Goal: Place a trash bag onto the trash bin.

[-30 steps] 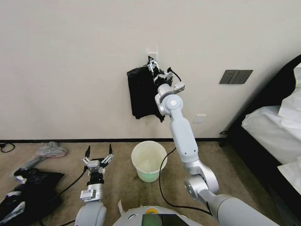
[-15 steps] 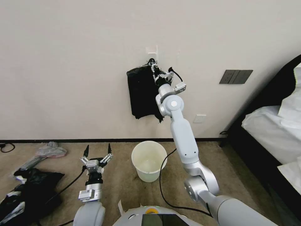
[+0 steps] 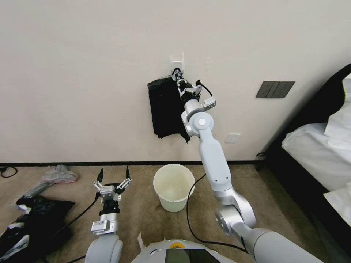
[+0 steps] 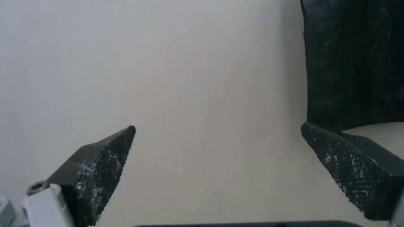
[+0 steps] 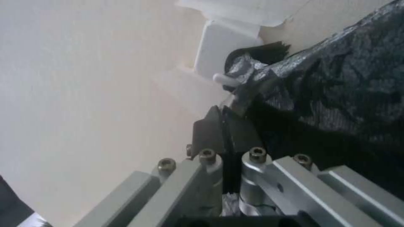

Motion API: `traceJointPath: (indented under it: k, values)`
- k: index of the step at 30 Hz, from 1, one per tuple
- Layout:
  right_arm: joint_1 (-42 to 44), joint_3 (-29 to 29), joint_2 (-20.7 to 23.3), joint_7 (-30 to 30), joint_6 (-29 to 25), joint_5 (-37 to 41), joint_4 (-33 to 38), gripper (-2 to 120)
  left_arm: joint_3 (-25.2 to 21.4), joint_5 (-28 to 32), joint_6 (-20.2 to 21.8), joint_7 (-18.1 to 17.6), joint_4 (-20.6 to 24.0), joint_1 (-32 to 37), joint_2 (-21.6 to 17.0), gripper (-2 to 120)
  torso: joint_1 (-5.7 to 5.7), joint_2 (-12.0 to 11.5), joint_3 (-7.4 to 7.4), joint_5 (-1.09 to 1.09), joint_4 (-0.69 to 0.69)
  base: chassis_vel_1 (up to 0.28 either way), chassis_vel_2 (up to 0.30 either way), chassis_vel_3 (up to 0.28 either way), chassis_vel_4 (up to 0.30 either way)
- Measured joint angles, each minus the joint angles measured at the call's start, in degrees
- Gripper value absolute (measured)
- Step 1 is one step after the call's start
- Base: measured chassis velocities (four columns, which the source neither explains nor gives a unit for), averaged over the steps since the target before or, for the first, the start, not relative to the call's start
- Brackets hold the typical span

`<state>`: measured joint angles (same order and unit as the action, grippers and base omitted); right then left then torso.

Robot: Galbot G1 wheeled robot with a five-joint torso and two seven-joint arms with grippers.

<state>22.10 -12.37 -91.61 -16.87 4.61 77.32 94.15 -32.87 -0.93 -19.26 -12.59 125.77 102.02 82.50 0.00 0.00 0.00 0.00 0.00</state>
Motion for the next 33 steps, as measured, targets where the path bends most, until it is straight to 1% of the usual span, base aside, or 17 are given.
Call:
traceJointPath:
  k: [3,5,8,17,21,22,26,31,33]
  values:
    - [1.2,0.8,0.9,0.0,0.1,-0.8,1.6,0,0.0,0.0,0.1,0.0,0.0,-0.1,0.0,100,0.0,0.0,0.0,0.0,0.0,0.0,0.0,0.0,0.0]
    - [3.8,2.3,2.7,0.2,0.3,-2.2,4.1,0,0.1,0.0,0.1,0.0,0.0,-0.1,0.0,100,0.0,0.0,0.0,0.0,-0.01,0.0,0.0,0.0,0.0]
    - [6.4,3.0,3.9,0.7,0.7,-3.8,5.6,0,0.3,0.0,0.1,0.0,-0.2,-0.2,0.0,100,0.0,0.0,0.0,0.0,-0.01,0.0,0.0,0.0,0.0]
    - [12.3,4.3,4.9,1.7,0.9,-7.3,6.6,0,0.5,-0.1,0.0,0.0,-0.2,0.0,-0.2,100,0.0,0.0,0.0,0.01,0.0,0.0,0.0,0.0,0.0]
    - [17.0,5.9,5.5,2.5,1.1,-10.3,9.0,0,0.3,-0.1,-0.3,0.0,0.0,0.5,-0.2,100,0.0,0.0,0.0,0.0,0.0,0.0,0.0,0.0,0.0]
    - [17.0,5.9,5.5,2.5,1.1,-10.3,9.0,0,0.3,-0.1,-0.3,0.0,0.0,0.5,-0.2,100,0.0,0.0,0.0,0.0,0.0,0.0,0.0,0.0,0.0]
    - [21.4,7.0,6.3,2.9,1.1,-13.4,11.6,0,0.5,-0.1,-0.5,0.0,0.1,0.7,-0.2,100,0.0,0.0,0.0,0.0,0.0,0.0,0.0,0.0,0.0]
    - [24.1,7.7,7.2,3.2,1.2,-15.3,13.4,0,0.9,-0.1,-0.5,0.0,0.1,0.7,-0.1,100,0.0,0.0,0.0,0.0,0.0,0.0,0.0,0.0,0.0]
    - [26.8,8.3,8.0,3.6,1.2,-17.3,15.1,0,1.3,-0.3,-0.5,0.0,0.1,0.7,0.0,100,0.0,0.0,0.0,0.0,0.0,0.0,0.0,0.0,0.0]
